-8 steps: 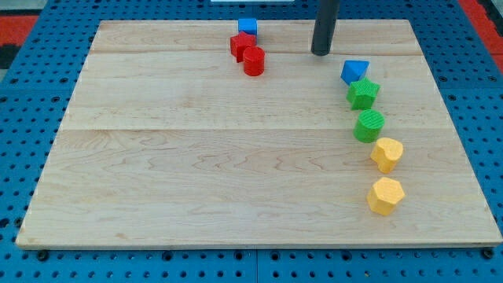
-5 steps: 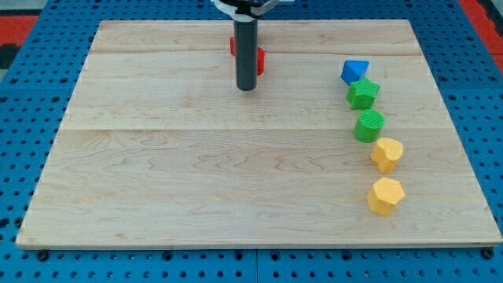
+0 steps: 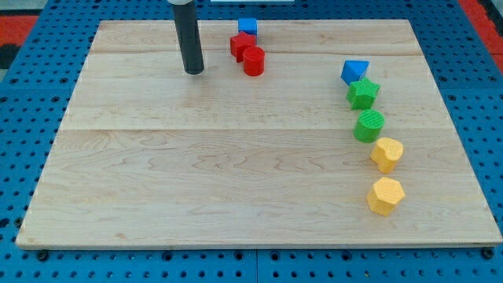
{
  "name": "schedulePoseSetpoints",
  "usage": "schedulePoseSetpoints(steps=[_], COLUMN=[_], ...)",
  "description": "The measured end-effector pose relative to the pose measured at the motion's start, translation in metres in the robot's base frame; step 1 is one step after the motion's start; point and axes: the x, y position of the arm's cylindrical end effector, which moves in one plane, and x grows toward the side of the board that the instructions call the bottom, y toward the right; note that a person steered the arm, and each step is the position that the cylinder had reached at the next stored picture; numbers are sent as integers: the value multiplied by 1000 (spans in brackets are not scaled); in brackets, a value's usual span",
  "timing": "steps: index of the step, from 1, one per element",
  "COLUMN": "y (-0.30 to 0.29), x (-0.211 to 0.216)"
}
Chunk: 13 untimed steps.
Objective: Push the red circle to the right side of the board
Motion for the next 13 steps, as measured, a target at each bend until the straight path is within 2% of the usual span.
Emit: schedulePoseSetpoints(steps=[1, 2, 4, 6, 8, 10, 12, 13], y=[11, 78, 58, 189, 198, 248, 89, 46], x=[2, -1, -17, -33, -34, -28, 21, -24])
